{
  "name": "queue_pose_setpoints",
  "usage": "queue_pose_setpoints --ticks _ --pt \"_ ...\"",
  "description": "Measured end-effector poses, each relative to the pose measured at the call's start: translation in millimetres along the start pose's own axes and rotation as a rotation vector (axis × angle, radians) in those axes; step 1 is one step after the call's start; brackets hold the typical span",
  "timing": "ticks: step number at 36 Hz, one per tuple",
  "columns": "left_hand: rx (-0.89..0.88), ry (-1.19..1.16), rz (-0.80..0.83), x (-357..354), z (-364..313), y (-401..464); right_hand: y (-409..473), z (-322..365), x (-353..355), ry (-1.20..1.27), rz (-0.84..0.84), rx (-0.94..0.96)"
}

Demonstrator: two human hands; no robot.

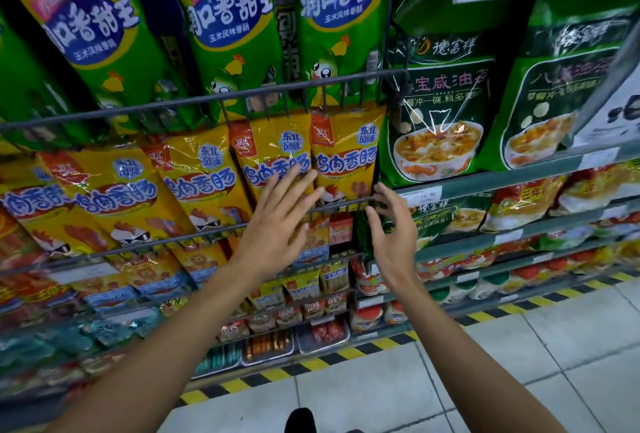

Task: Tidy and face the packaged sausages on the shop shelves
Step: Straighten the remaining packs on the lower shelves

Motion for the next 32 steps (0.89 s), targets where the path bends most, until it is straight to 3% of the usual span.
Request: queue_pose_setpoints --ticks 5,9,13,21,24,32 --pt "0.204 -0.209 0.058 -13.3 4.6 -67.7 -41.5 -27.8 -1.2 -0.023 0.100 -0.094" --pt "0.648 -0.419 0.224 -41.6 11.2 -118.3 -67.4 -62.3 -17.8 -0.070 0.248 -0.222" --pt "0.979 -0.540 0.197 -72.2 19.5 -142.0 -80.8 -92.8 -40.2 -0.138 0.434 -0.312" --pt "1.289 -0.667 0.113 -137.4 45.1 -156.3 -80.9 -135.5 -66.6 -0.193 0.524 -0.380" --pt "1.322 -0.638 0.074 -149.3 53.6 -159.9 -78.2 -148.5 -78.4 -0.183 0.527 -0.402" --pt "1.121 -0.425 0.101 -167.8 64.4 -146.8 -66.1 -171.5 -110.8 -0.232 0.592 -0.321"
Point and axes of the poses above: each hand's wrist, its own y-axis towards the middle knuckle, its own x-axis out of the back of the hand, z = x × y, the point moved 6 cm from there along y, towards the middle knuckle, and after that the axes turned 12 degrees about -z, right-handed, at the moved point
